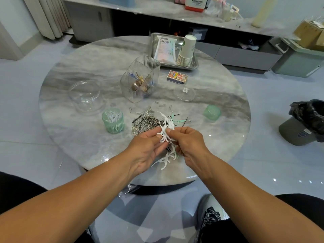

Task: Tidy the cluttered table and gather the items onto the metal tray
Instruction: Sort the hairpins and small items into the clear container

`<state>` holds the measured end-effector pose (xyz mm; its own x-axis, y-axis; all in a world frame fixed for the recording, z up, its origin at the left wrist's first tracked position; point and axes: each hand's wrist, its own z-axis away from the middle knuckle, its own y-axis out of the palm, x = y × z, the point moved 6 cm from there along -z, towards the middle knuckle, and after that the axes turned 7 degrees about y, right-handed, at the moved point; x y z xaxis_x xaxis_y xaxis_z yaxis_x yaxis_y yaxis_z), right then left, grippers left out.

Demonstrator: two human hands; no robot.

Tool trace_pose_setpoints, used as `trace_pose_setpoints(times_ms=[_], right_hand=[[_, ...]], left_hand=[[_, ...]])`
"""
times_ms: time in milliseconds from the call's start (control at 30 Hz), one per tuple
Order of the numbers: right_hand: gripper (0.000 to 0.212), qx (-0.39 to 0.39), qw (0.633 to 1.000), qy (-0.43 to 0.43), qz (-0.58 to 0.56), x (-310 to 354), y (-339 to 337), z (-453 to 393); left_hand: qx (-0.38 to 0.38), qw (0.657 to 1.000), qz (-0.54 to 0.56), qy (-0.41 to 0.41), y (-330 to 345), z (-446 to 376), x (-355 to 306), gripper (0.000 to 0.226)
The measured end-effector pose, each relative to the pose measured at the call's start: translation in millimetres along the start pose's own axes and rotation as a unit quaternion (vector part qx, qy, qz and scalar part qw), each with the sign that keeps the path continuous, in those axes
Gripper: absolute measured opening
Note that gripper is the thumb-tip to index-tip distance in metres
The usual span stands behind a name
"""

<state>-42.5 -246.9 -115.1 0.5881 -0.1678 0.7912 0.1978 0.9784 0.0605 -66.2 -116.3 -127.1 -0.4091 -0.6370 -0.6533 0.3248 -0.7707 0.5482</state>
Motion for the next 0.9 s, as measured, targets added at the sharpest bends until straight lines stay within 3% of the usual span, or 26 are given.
trace_pose_setpoints(times_ms=[400,533,767,900], right_hand=[[0.025,0.038,0.998,0.054,0.01,-11.1,12.0,-2.9],[0.02,0.051,0.997,0.057,-0.002,-12.8,12.6,-5.2],[0.011,0.095,0.993,0.036,0.066,-3.1,16.1,-0.8],[0.012,0.052,0.984,-0.052,0.16,15.1,7.0,-8.6]], left_hand=[[0.004,0.999,-0.031,0.034,-1.7,0.3,1.0,0.026],[0.013,0.995,-0.086,0.045,-0.6,0.6,0.0,0.027],[0.032,0.975,-0.197,0.101,-4.0,-3.7,-10.9,0.03],[-0.022,0.986,-0.134,0.099,-12.2,-7.2,-16.9,0.023]])
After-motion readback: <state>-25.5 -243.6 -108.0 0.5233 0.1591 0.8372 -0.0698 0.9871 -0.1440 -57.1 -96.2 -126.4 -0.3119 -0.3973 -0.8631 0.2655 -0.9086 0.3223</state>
